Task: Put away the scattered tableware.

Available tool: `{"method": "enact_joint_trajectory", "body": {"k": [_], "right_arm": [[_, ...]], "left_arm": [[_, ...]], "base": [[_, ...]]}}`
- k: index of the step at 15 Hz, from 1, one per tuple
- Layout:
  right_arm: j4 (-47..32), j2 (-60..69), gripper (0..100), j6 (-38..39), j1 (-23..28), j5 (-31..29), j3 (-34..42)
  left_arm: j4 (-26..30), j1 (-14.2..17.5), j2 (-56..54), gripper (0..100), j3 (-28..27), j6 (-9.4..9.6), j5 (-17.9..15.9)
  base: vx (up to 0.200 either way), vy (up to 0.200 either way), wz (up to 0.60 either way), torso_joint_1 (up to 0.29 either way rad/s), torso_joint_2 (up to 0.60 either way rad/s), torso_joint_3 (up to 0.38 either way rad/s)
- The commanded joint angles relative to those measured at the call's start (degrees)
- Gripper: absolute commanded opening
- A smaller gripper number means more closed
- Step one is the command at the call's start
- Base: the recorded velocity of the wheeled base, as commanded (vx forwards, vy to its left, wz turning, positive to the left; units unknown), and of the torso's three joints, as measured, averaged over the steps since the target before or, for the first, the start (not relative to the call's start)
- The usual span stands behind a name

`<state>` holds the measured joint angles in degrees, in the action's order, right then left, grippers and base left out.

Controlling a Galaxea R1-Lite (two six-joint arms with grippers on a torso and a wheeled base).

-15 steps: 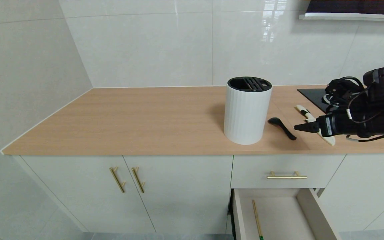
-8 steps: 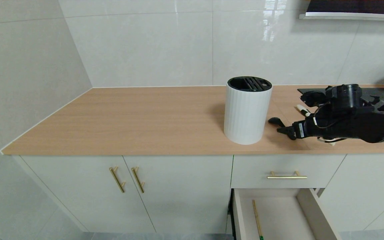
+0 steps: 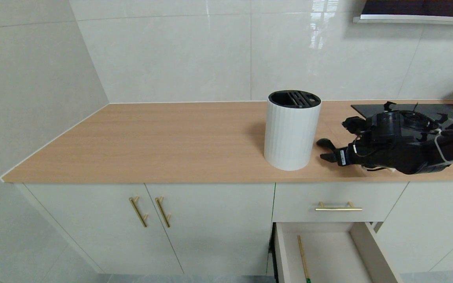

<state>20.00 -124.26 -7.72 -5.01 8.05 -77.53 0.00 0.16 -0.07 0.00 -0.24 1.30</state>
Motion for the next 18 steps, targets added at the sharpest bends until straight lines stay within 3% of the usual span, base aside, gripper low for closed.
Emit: {"method": "enact_joint_trajectory", "body": {"k": [1,4,5,14,18], "right_arm": [[0.0,-2.0,100,0.2,0.3,0.0,-1.2],[0.4,-2.6,100,0.5,0.4,0.0,-1.7],[0.4,-2.8,0,0.4,0.4,0.0,-1.7],[-0.2,-1.1,0,1.2,0.4,-0.7,-1.1],[-3.4,9.2,0,10.7,-1.1,-7.7,4.4]], "left_arm": [[0.0,0.0,0.1,100,0.0,-0.02,0.0],[0.0,0.0,0.1,100,0.0,-0.02,0.0],[0.0,0.0,0.1,100,0.0,-0.02,0.0],[0.0,0.0,0.1,100,0.0,-0.02,0.0],[0.0,0.0,0.1,100,0.0,-0.02,0.0]], "base": [[0.000,0.000,0.00,0.000,0.00,0.000],[0.000,0.000,0.00,0.000,0.00,0.000],[0.000,0.000,0.00,0.000,0.00,0.000],[0.000,0.000,0.00,0.000,0.00,0.000],[0.000,0.000,0.00,0.000,0.00,0.000]]}}
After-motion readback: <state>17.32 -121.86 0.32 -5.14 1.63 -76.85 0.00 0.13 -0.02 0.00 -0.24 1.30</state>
